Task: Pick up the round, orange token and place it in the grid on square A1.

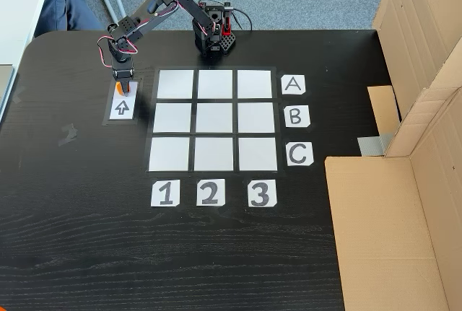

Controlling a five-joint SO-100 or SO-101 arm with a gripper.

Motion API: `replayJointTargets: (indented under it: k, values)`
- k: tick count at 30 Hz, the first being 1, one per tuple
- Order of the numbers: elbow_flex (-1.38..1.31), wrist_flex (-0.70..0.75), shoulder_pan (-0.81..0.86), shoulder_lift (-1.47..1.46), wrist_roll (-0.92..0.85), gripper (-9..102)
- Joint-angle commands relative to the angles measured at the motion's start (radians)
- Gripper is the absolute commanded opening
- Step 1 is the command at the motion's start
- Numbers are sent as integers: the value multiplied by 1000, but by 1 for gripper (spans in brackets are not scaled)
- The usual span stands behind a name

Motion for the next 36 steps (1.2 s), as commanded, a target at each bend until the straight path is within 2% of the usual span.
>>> replayJointTargets:
  k: [1, 15, 20, 36]
  values:
    - [-87, 37, 12, 54, 9, 12]
    - [-117, 245, 84, 295, 8, 12]
    - [-46, 265, 103, 417, 8, 12]
    - [492, 265, 57, 991, -14, 12]
